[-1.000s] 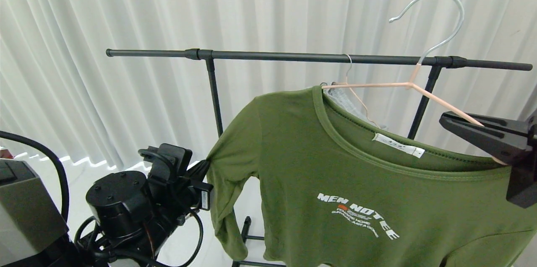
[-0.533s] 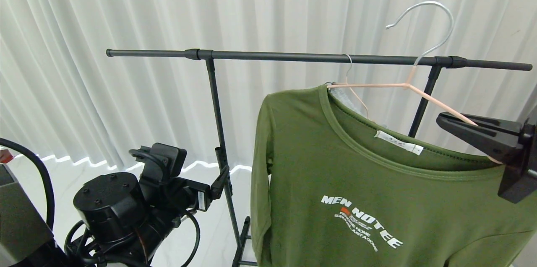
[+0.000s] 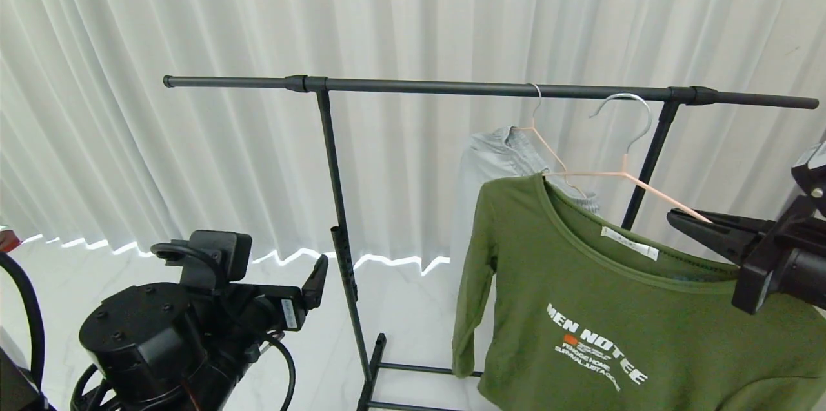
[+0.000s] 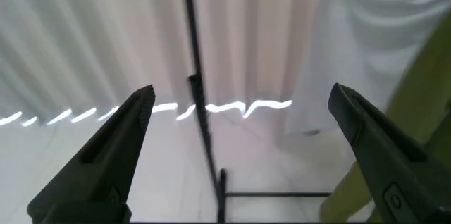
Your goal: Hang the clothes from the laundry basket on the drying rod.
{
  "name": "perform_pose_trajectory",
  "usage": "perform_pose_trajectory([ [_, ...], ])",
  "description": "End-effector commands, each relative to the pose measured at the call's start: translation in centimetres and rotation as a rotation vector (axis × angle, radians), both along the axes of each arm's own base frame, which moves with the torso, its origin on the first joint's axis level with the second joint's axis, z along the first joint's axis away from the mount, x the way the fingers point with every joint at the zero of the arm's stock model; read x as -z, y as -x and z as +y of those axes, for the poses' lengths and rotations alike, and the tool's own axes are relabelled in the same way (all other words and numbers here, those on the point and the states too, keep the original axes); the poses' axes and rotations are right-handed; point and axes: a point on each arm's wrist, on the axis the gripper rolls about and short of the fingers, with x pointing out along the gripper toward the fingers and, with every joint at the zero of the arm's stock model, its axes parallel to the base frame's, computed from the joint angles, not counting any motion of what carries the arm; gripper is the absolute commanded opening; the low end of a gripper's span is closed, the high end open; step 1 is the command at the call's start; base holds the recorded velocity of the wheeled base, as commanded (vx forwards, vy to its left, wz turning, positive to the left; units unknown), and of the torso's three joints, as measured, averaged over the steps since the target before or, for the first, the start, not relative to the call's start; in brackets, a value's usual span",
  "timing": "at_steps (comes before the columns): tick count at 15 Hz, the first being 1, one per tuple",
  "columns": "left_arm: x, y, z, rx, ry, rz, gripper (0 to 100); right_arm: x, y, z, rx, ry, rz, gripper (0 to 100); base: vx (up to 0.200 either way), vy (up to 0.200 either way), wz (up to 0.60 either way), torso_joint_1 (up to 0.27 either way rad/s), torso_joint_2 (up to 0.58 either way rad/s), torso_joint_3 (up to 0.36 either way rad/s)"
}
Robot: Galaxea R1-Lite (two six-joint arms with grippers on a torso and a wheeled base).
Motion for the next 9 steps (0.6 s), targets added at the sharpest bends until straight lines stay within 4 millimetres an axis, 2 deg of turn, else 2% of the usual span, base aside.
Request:
perform_pose_trajectory([
  [1, 0.7, -0.1, 0.1, -0.018, -0.001, 0.029, 100, 0.6, -0.7, -0.2, 0.047, 0.02, 0.042, 0, 0.0, 0.0, 0.0, 0.0, 0.0, 0.0],
  [5, 1.5, 0.3, 0.5, -0.067, -0.028, 0.066, 100, 1.2, -0.6, -0.8, 0.128, 0.024, 0.112, 0, 0.0, 0.0, 0.0, 0.0, 0.0, 0.0],
  [9, 2.1, -1.3, 0.6, -0.107, -0.021, 0.076, 100, 1.8, -0.1, -1.4, 0.16, 0.051, 0.191, 0, 0.0, 0.0, 0.0, 0.0, 0.0, 0.0],
])
